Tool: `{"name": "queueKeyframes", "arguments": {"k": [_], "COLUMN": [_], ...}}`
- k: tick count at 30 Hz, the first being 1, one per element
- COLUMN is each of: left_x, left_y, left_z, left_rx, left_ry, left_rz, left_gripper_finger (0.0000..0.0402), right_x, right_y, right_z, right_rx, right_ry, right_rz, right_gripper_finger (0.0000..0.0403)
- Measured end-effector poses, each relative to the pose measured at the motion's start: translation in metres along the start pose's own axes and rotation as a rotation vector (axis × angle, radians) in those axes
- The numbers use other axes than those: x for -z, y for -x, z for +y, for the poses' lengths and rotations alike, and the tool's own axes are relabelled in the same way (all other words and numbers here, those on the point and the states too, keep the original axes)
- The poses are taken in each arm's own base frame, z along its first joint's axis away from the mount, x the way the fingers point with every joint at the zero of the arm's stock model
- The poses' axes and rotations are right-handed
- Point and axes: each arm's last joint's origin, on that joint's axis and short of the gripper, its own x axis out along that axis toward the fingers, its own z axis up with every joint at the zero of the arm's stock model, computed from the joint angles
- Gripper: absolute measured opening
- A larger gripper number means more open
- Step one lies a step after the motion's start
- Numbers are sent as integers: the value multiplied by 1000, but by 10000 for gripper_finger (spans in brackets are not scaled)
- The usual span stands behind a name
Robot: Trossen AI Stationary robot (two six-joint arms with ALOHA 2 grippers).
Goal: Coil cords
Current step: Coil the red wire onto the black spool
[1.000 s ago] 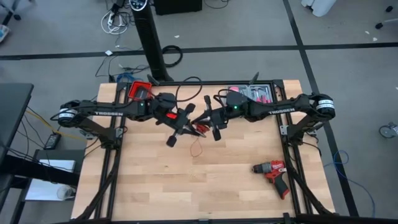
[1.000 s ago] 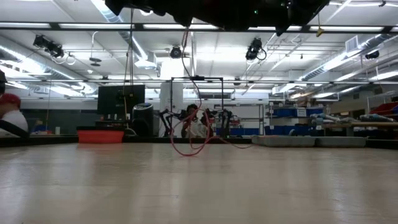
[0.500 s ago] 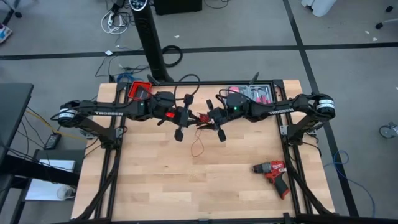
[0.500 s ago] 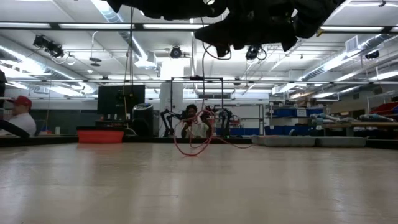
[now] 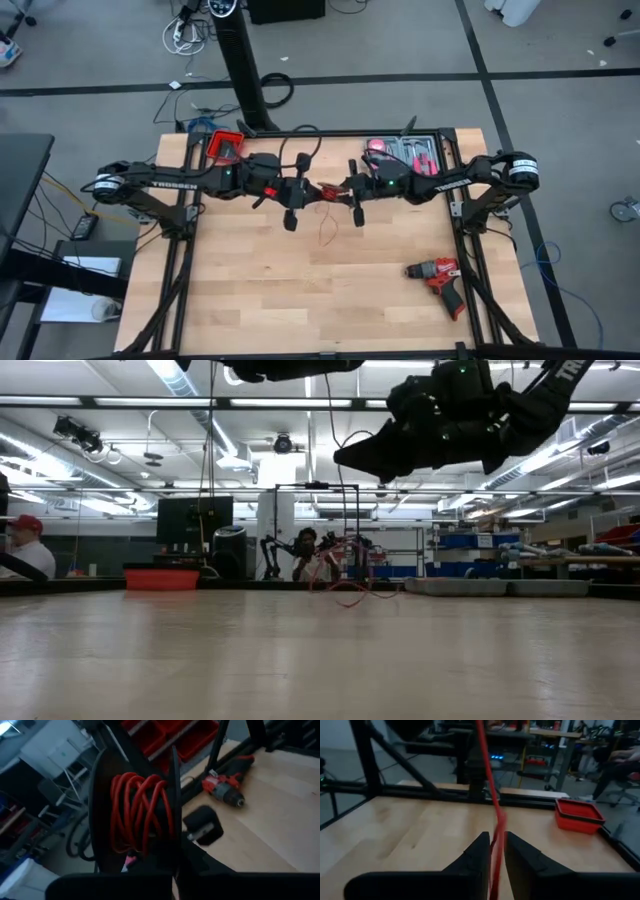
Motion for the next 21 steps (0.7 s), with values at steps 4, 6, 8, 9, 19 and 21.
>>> {"name": "queueKeyframes", "arguments": {"k": [4,6,8,9,19,21], "left_x": [-4,-6,-7,-7,-11,-11], "left_y": [0,0,0,0,1,1], "left_z": [2,3,4,4,7,8], "left_rx": [-27,-39,-48,-51,-92,-101], "left_ry": [-6,-8,-10,-10,-15,-15], "left_rz": [-36,-51,-63,-66,-100,-99], "left_gripper_finger": [6,6,6,6,6,6], "right_x": [1,1,1,1,3,2], "right_y": [3,3,3,3,2,2], "right_z": [-1,-1,-1,-2,-2,-2], "right_rx": [12,12,14,20,24,36], "right_ry": [-14,-15,-14,-11,4,15], "right_rz": [-31,-30,-30,-29,-19,-20], "right_gripper_finger": [55,55,53,51,31,31]}}
